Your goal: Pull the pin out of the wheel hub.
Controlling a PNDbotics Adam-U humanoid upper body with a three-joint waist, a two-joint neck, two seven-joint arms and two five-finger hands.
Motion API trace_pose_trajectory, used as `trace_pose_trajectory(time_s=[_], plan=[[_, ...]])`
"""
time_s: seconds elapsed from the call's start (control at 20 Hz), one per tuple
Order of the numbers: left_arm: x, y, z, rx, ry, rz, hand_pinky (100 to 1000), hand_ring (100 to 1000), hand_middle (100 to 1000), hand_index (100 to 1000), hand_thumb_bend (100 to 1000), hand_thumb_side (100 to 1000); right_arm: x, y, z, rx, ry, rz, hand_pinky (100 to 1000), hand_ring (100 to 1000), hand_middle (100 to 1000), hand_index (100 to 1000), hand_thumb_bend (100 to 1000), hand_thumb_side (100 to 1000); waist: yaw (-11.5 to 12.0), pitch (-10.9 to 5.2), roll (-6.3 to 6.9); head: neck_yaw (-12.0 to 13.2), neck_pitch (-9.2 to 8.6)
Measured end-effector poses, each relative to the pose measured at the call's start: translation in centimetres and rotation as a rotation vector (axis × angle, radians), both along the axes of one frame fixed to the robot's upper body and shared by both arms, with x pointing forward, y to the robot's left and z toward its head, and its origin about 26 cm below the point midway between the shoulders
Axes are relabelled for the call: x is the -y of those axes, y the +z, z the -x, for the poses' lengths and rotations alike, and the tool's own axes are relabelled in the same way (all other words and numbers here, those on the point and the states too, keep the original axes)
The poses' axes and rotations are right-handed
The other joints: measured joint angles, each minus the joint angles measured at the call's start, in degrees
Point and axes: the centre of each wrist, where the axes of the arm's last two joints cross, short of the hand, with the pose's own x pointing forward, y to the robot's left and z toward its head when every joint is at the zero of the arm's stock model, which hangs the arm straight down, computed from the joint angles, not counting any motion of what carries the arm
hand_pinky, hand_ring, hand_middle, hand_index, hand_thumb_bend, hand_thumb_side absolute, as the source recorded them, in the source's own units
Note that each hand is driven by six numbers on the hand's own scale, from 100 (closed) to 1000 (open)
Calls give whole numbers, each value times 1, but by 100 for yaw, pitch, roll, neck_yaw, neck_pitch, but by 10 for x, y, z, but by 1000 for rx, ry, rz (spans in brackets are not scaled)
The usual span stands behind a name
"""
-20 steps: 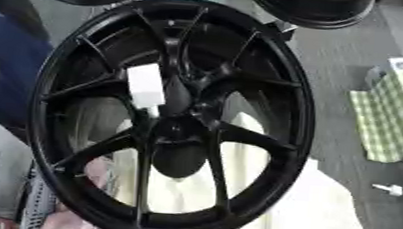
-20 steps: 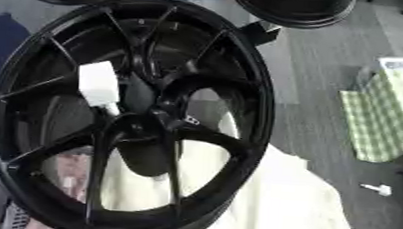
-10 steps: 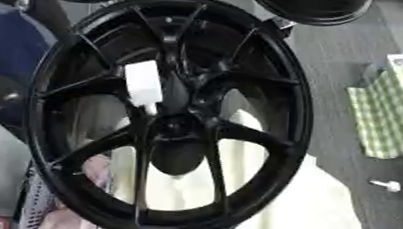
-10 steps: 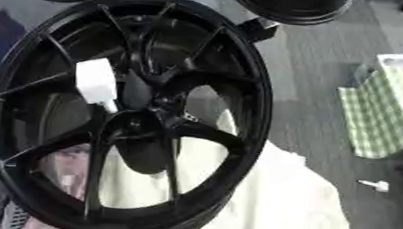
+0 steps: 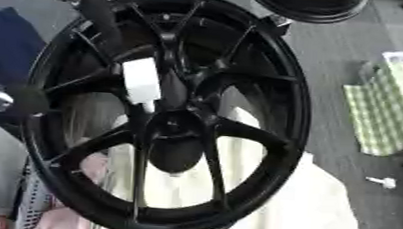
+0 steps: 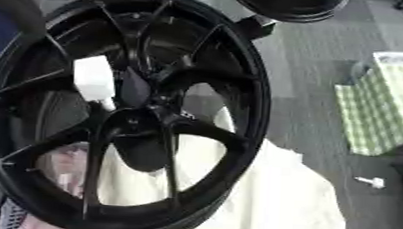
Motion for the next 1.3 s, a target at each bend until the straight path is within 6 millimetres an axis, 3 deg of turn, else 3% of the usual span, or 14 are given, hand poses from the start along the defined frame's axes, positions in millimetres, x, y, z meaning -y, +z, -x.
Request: trace_pose_trajectory(time_s=[0.1,0.2,0.65,1.3], plan=[[6,-1,-7,8,-7,-6,888,850,758,848,277,100,0,1,0,2,2,0,612,652,553,665,100,443,-10,1,-4,4,-1],[11,-4,-13,5,-17,-14,882,844,751,836,277,100,-1,1,-1,3,5,0,612,652,553,665,100,445,-30,3,-4,13,-6],[24,-15,-31,28,-70,-49,860,809,697,797,384,100,-2,2,-1,5,13,-6,610,651,552,664,100,454,-108,78,24,69,-56],[29,-29,-48,48,-65,-87,860,822,729,795,461,100,-4,1,-2,17,21,-20,608,648,549,663,100,463,-177,164,89,91,-134]])
